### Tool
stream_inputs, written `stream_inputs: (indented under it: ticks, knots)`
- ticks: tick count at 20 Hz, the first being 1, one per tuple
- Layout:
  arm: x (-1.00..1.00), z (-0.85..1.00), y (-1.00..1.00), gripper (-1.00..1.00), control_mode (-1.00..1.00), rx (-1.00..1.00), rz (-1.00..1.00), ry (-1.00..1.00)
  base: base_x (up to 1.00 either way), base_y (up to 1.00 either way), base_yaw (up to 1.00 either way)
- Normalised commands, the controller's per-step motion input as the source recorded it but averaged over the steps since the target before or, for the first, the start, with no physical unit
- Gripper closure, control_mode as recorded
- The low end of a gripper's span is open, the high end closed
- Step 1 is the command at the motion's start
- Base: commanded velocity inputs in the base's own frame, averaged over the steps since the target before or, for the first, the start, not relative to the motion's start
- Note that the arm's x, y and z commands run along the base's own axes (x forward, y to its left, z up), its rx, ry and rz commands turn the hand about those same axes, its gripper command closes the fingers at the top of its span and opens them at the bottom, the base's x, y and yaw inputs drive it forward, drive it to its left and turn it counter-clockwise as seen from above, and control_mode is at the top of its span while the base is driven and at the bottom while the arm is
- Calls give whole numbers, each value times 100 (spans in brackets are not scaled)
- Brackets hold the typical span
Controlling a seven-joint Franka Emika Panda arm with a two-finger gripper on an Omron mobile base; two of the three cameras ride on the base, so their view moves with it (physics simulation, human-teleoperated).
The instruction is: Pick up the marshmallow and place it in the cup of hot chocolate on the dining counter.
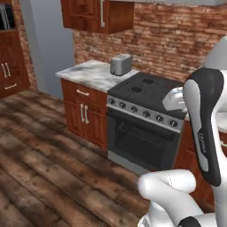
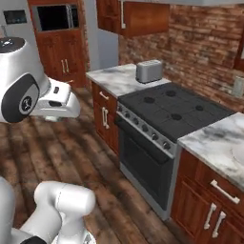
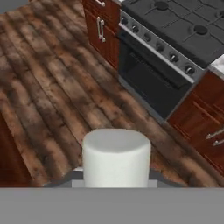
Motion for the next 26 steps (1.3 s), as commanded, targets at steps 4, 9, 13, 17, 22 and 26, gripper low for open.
stream_inputs:
  ticks: [4,9,13,17,22,26]
  knots:
    - [0,0,0,100,100,0,0,0,-42,30,100]
    - [0,0,0,100,100,0,0,0,-37,19,100]
    - [0,0,0,100,100,0,0,0,-25,2,97]
    - [0,0,0,100,100,0,0,0,-14,0,89]
    - [0,0,0,100,100,0,0,0,-4,-2,81]
    - [0,0,0,100,100,0,0,0,0,-20,74]
